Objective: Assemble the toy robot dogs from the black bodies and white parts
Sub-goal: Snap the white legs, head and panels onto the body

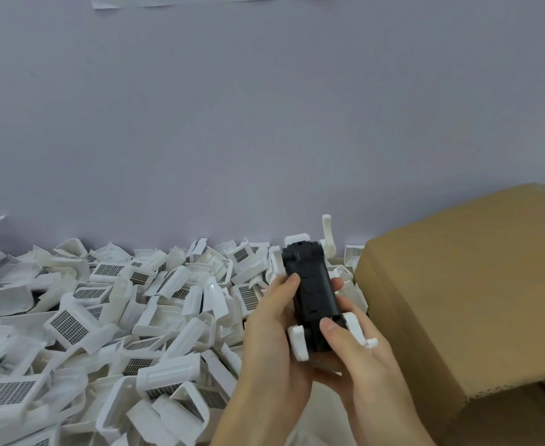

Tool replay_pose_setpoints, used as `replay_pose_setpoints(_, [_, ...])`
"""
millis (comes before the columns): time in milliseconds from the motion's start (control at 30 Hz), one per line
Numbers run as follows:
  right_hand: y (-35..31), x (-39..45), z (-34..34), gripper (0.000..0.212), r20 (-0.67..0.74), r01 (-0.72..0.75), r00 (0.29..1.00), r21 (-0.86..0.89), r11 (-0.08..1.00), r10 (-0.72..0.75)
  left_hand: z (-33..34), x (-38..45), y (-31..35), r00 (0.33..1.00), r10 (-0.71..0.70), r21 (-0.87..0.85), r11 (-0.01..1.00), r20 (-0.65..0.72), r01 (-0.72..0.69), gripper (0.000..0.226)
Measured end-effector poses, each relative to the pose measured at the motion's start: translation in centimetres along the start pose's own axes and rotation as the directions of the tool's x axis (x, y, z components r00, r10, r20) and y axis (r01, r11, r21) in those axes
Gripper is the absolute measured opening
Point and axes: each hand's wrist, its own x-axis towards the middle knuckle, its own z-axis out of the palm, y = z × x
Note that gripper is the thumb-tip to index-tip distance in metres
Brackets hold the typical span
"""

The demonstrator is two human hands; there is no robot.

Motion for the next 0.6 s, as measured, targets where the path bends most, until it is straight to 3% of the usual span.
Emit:
replay_pose_setpoints(167, [0.18,0.09,0.15,0.039,0.044,0.078,0.996,-0.092,0.993,-0.074,0.02,0.00,-0.16,1.000,-0.005,0.029,1.000,-0.027,0.005,0.063])
replay_pose_setpoints(300, [0.48,0.22,-0.11,0.031,0.049,0.078,0.996,-0.103,0.992,-0.073,0.00,-0.04,-0.26,0.999,-0.009,0.025,1.000,-0.037,0.010,0.058])
replay_pose_setpoints(600, [0.33,0.10,0.08,0.048,0.099,0.086,0.992,-0.127,0.988,-0.073,0.01,0.21,-0.53,0.996,0.081,0.049,0.996,-0.048,-0.079,0.063])
